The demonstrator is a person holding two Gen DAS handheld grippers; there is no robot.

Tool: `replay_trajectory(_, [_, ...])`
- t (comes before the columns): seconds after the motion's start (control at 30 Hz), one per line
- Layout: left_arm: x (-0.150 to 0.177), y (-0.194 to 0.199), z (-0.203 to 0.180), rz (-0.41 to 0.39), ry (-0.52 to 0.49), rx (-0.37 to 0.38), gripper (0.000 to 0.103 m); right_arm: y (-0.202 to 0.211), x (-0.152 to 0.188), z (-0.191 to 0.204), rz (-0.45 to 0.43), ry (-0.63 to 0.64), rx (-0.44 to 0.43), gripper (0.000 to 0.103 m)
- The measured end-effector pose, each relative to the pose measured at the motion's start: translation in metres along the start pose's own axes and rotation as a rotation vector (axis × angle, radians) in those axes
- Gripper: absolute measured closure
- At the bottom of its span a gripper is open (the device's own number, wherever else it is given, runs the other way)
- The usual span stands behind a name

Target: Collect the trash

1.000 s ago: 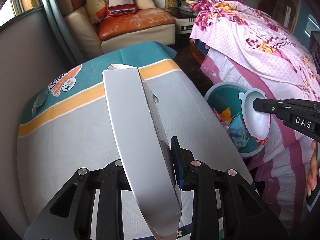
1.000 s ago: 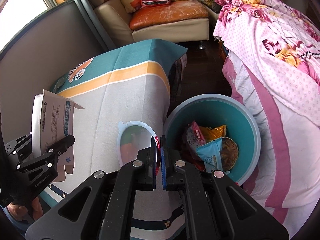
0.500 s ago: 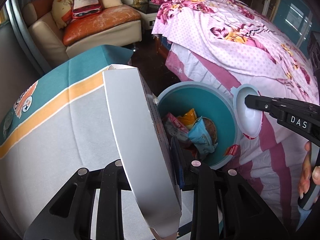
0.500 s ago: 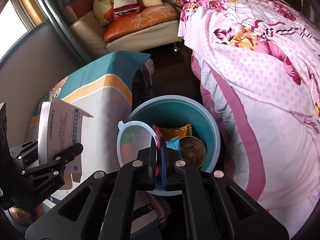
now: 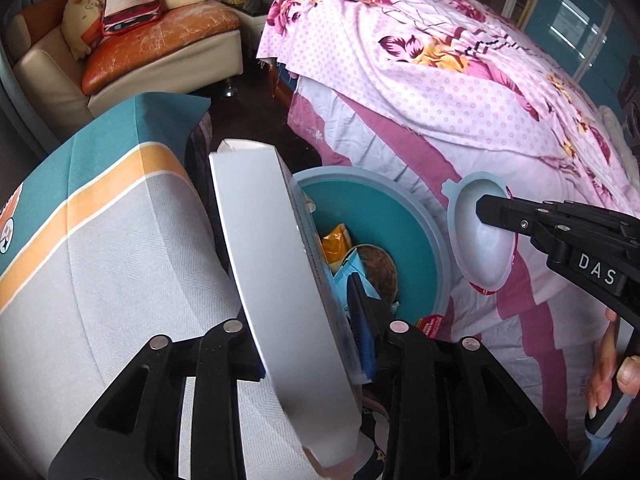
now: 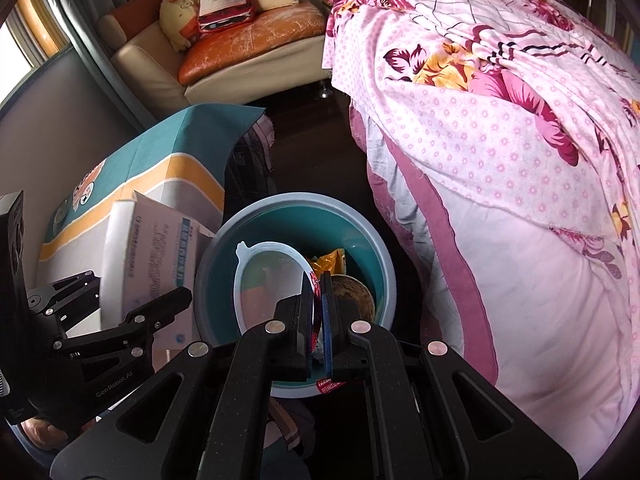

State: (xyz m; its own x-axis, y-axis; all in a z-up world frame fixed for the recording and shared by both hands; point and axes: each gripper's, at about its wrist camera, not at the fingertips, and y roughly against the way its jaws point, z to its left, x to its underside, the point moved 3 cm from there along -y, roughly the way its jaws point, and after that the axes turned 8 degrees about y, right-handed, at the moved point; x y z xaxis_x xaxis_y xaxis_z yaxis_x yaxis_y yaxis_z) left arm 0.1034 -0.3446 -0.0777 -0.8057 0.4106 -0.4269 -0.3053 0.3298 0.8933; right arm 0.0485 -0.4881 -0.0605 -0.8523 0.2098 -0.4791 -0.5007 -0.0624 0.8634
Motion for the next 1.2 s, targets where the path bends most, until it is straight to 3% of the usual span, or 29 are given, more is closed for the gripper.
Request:
replay_trajectory(0.1, [0.000,0.002,0.000,-0.034,-0.012,-0.036,0.024,-0.003,-0.002,-0.001,0.005,0.000,0.003,0.099])
replay_trajectory(0.2, [0.001,0.005,0.004,-0.052,-0.022,-0.064,0.015,-0.005,-0.004,0.001,0.008,0.005,0.003,0.099])
replay_trajectory(0.7, [0.008,0.014,0.046,-0.036,0.086,-0.079,0.012,-0.022,-0.008,0.016,0.057,0.036,0.005,0.098])
replay_trajectory(0.8, [0.009,0.017,0.051,-0.038,0.103,-0.077,0.012,-0.026,-0.008,0.021,0.071,0.041,0.003,0.089])
replay_trajectory(0.87, [0.011,0.019,0.055,-0.036,0.120,-0.072,0.009,-0.027,-0.008,0.023,0.076,0.042,0.002,0.068])
replay_trajectory(1.2, [0.016,0.033,0.074,-0.051,0.154,-0.100,0.004,-0.017,-0.011,0.043,0.070,0.077,0.033,0.034])
